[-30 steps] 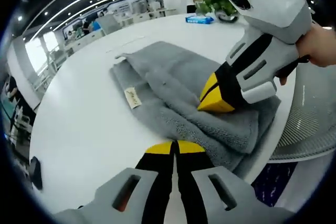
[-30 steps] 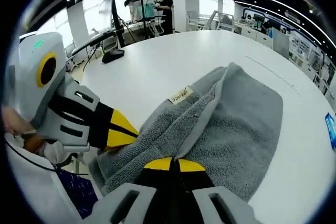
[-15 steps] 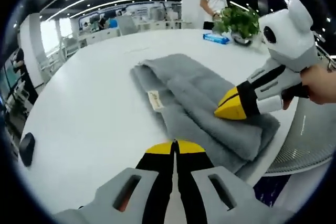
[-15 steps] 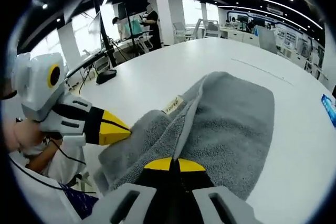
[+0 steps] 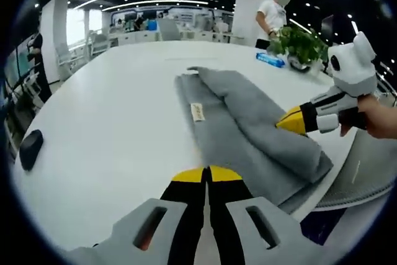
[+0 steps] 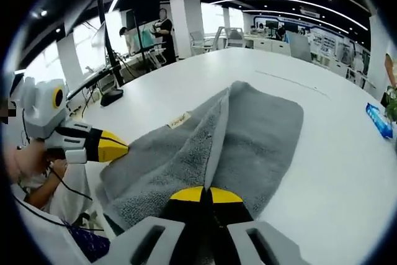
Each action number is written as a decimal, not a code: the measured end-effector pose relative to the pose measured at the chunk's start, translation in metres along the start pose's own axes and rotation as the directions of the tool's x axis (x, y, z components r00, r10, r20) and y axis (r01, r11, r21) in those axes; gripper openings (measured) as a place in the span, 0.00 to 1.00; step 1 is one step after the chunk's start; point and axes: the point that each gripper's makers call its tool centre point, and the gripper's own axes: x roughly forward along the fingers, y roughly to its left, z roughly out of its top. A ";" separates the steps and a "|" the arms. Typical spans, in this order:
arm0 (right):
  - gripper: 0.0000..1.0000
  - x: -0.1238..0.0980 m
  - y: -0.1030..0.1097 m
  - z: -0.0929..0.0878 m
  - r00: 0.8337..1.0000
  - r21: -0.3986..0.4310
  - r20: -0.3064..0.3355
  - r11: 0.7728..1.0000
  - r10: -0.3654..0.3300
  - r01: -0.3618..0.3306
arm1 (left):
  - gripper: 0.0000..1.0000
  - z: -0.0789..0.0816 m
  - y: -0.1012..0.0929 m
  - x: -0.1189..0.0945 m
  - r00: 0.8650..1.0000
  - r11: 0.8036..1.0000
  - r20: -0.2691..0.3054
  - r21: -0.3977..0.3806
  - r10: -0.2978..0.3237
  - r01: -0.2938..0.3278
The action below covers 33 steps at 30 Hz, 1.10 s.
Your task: Open the folded towel by lifting each exposed corner and separating the folded layers until the towel lies flat within the target outline without major curled edges
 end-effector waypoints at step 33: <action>0.00 -0.032 -0.056 -0.016 0.988 -0.043 -0.051 0.989 -0.147 0.145 | 0.00 -0.011 -0.005 0.002 0.998 0.974 -0.063 0.224 -0.030 0.043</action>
